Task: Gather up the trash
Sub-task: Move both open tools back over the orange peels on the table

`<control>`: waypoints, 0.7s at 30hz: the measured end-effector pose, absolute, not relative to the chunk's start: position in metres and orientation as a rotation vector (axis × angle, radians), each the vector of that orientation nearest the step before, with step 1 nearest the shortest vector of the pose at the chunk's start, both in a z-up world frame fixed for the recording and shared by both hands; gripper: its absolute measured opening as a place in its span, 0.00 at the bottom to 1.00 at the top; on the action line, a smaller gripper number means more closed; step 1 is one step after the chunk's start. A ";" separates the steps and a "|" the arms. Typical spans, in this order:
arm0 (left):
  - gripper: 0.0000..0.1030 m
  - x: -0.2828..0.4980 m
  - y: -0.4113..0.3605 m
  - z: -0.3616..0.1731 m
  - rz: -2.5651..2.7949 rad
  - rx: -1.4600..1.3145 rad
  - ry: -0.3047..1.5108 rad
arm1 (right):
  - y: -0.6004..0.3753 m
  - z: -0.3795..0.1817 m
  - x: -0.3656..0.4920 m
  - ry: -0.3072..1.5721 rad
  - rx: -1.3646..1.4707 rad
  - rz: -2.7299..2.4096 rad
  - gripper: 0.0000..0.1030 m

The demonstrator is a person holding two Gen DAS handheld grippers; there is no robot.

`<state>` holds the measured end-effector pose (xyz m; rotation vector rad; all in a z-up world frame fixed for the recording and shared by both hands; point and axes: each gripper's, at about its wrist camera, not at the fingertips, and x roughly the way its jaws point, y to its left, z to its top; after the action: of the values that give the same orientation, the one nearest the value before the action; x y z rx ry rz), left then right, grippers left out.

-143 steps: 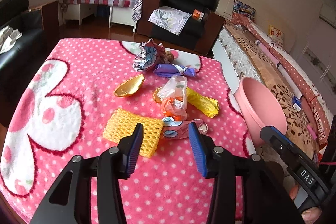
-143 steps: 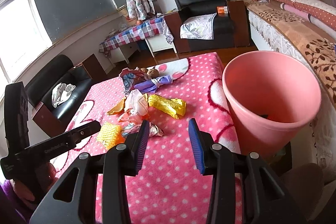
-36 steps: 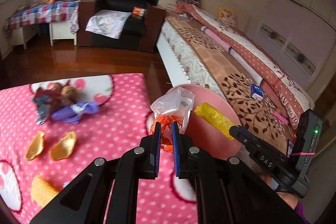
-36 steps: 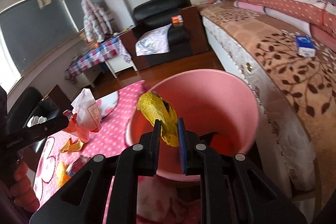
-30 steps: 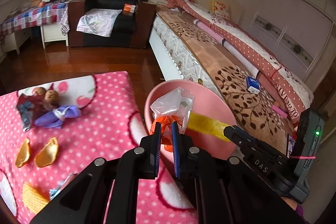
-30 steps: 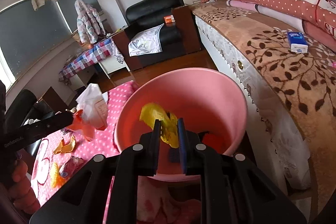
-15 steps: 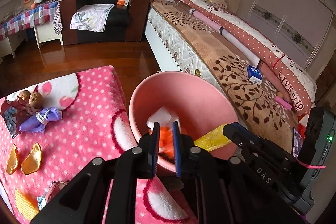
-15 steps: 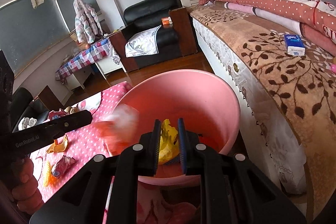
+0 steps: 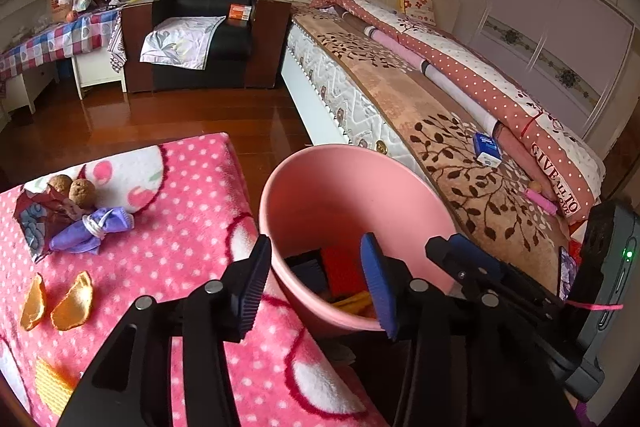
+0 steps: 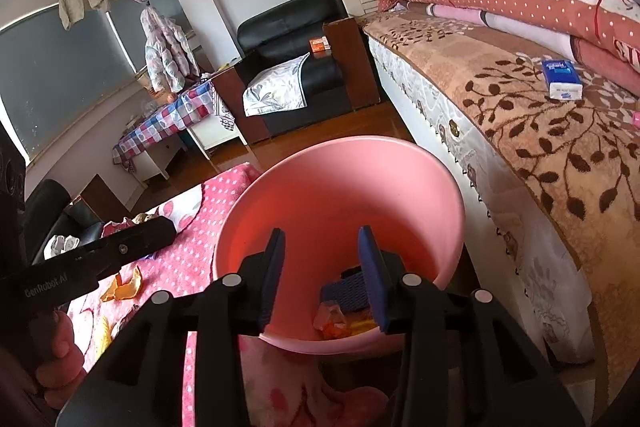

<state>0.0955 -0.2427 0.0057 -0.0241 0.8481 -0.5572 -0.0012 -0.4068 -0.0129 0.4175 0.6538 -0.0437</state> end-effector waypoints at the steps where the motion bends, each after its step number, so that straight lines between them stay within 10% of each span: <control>1: 0.45 0.095 -0.241 0.005 -0.553 -0.024 0.848 | -0.405 -0.012 -0.001 0.653 0.414 -0.041 0.38; 21: 0.50 0.079 -0.169 0.004 -0.407 -0.067 0.841 | -0.362 0.006 -0.018 0.590 0.309 0.004 0.38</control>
<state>0.0789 -0.1687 0.0035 -0.0667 0.8413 -0.4070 -0.0177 -0.3621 0.0059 0.3088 0.5902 0.0044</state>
